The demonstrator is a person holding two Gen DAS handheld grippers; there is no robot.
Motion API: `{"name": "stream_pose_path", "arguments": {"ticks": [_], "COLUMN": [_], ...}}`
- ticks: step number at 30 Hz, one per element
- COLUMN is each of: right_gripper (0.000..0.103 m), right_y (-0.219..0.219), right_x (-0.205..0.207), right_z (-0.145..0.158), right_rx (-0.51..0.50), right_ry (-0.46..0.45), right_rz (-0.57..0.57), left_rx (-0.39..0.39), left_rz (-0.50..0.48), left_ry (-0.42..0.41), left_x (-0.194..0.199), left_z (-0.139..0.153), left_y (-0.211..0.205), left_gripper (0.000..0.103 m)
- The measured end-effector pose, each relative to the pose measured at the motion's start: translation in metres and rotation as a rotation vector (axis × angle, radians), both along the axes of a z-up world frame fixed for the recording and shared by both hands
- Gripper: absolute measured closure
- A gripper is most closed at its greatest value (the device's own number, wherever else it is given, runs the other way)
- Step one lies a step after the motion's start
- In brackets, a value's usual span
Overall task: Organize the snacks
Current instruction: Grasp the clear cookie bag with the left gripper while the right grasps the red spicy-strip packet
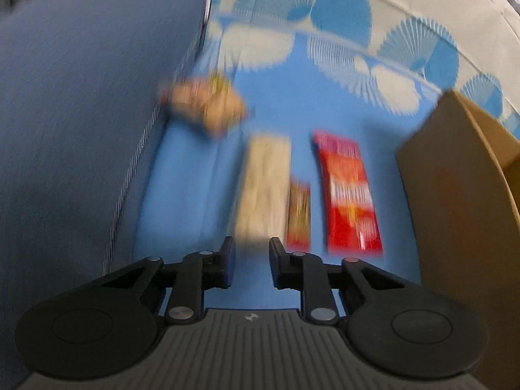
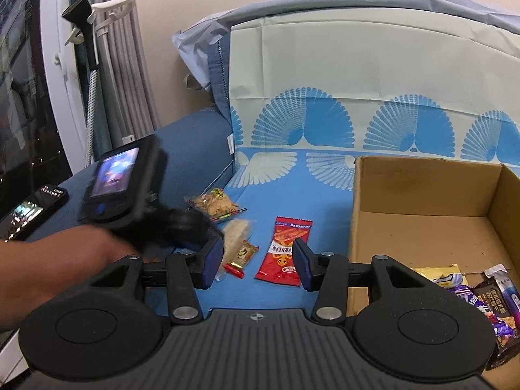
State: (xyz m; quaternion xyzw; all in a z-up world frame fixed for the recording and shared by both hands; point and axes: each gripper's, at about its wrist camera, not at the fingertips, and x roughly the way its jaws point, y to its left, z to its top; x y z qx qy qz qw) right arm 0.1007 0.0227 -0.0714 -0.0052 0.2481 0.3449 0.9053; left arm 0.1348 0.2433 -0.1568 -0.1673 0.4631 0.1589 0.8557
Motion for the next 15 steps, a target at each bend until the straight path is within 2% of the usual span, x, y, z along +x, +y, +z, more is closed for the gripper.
{"name": "stream_pose_path", "arguments": {"ticks": [2,5,7,9,12,15], "right_gripper": [0.053,0.052,0.051,0.051,0.05,0.05], "right_y": [0.002,0.004,0.004,0.006,0.009,0.01], "right_x": [-0.002,-0.004,-0.005,-0.006,-0.008,-0.01], "right_z": [-0.001,-0.002,-0.003,-0.003,-0.003,-0.005], "right_rx": [-0.008,-0.02,-0.026,-0.029,-0.038,-0.047], "right_ry": [-0.004,-0.008,-0.009,-0.012,-0.021,-0.03], "right_rz": [0.005,0.007,0.006,0.006,0.011,0.019], "left_rx": [-0.04,-0.024,-0.027,-0.02,-0.023,-0.04], "left_rz": [0.018,0.008,0.022,0.042,0.066,0.061], "left_ry": [0.032,-0.014,-0.051,-0.1,-0.162,-0.176], "left_x": [-0.021,-0.045,-0.05,-0.045,-0.024,0.004], "left_z": [-0.008,-0.006,-0.001,0.007,0.018,0.018], "left_y": [-0.001,-0.005,-0.004,0.0,0.007,0.007], "left_gripper": [0.08,0.077,0.065,0.056,0.052,0.04]}}
